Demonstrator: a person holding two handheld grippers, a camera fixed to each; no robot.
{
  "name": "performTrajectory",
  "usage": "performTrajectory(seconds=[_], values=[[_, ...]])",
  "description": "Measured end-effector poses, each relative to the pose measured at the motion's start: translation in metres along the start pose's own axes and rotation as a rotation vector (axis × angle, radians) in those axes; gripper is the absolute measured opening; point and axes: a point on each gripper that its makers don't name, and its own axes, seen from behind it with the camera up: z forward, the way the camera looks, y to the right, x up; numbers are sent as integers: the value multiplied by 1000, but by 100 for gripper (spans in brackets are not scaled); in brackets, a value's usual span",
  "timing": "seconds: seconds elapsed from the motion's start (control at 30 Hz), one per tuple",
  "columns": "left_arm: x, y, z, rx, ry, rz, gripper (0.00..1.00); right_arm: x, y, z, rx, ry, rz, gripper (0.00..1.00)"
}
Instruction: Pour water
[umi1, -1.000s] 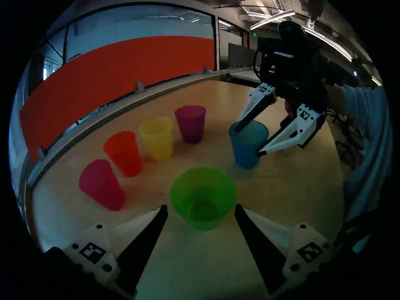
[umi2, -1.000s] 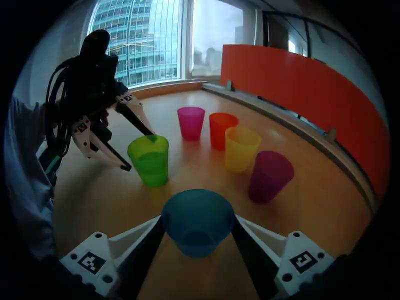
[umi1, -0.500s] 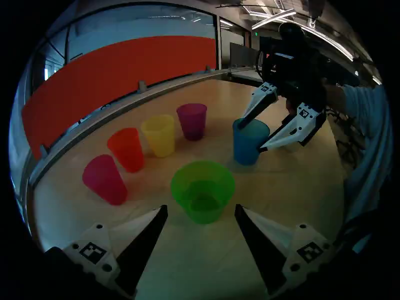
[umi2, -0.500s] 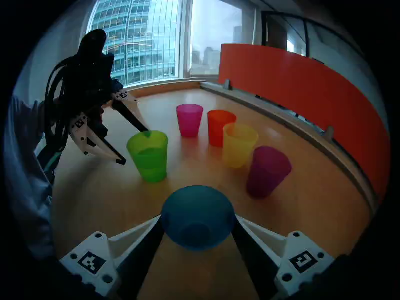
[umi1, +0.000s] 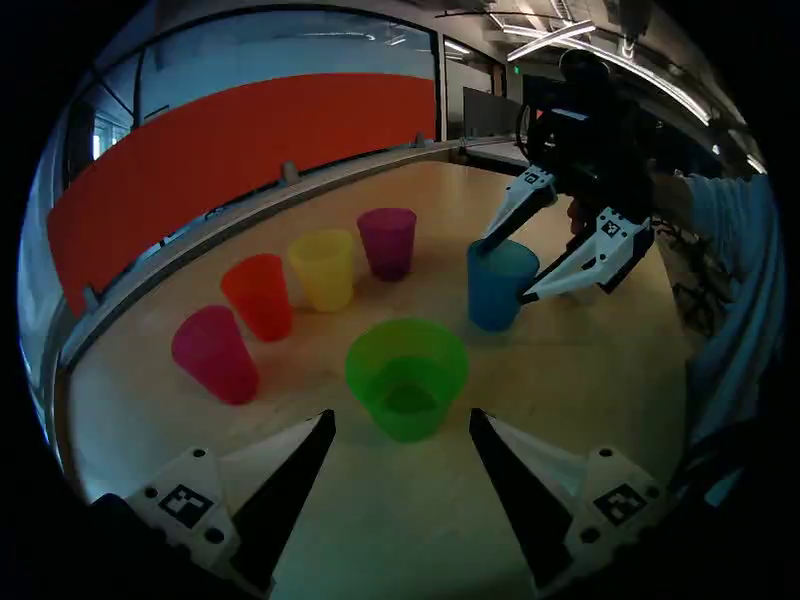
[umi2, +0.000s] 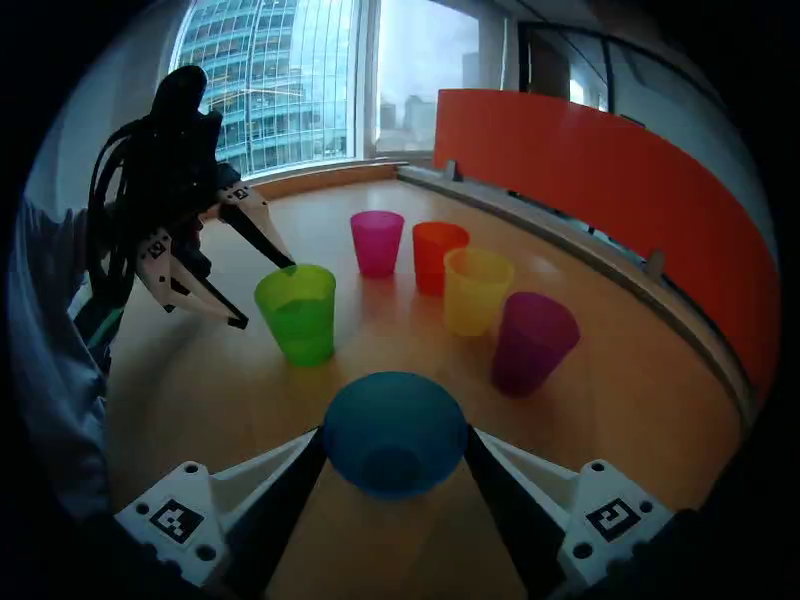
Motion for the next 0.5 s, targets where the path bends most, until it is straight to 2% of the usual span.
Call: performTrajectory(seconds=[0.27,0.5], values=[[-3,-4,-12,28,16,-23,100,-6,2,-15,-22,1,4,100],[-5,-13,-26,69,39,-59,100,-14,7,-33,-60,6,11,100]])
